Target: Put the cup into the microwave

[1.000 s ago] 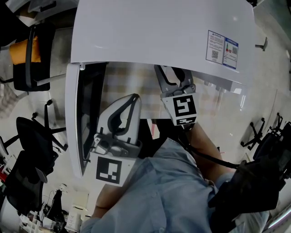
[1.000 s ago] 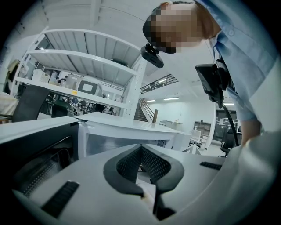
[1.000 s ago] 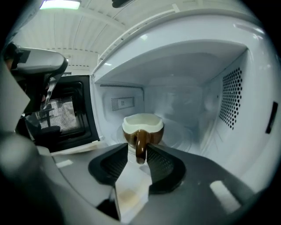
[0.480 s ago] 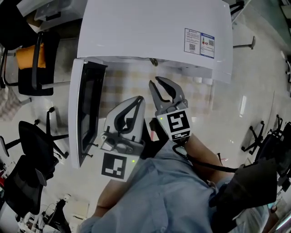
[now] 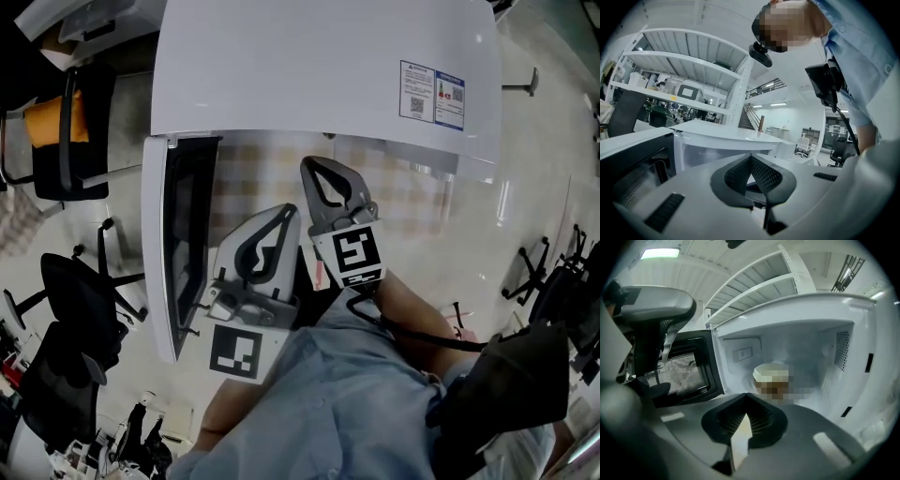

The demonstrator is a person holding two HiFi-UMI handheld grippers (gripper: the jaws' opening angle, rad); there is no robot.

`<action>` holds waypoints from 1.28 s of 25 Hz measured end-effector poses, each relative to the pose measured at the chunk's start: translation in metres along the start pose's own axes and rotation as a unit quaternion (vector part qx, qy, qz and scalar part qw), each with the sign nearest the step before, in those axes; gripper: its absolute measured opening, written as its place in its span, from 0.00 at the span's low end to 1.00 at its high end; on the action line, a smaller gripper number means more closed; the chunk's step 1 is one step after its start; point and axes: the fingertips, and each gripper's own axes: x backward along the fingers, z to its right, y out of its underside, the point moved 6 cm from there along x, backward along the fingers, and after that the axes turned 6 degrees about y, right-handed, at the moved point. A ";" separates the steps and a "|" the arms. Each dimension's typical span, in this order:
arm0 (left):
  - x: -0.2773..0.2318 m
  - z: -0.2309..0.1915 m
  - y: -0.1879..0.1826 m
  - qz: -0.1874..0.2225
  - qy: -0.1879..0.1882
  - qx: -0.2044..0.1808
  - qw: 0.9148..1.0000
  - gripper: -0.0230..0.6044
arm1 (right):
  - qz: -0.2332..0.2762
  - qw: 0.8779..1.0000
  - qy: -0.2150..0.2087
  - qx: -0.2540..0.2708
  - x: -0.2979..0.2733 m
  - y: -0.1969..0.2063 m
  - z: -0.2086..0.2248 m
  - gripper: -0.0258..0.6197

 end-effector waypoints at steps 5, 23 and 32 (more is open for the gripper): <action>-0.008 -0.020 0.008 -0.016 0.009 0.014 1.000 0.04 | -0.014 1.000 0.021 -0.012 -0.026 0.004 0.004 0.04; -0.028 -0.064 0.006 -0.025 -0.003 0.035 0.999 0.04 | -0.010 0.998 0.049 -0.031 -0.071 -0.016 0.031 0.04; -0.018 -0.049 -0.001 -0.015 -0.014 0.019 1.000 0.04 | -0.014 0.999 0.029 -0.017 -0.057 -0.014 0.025 0.04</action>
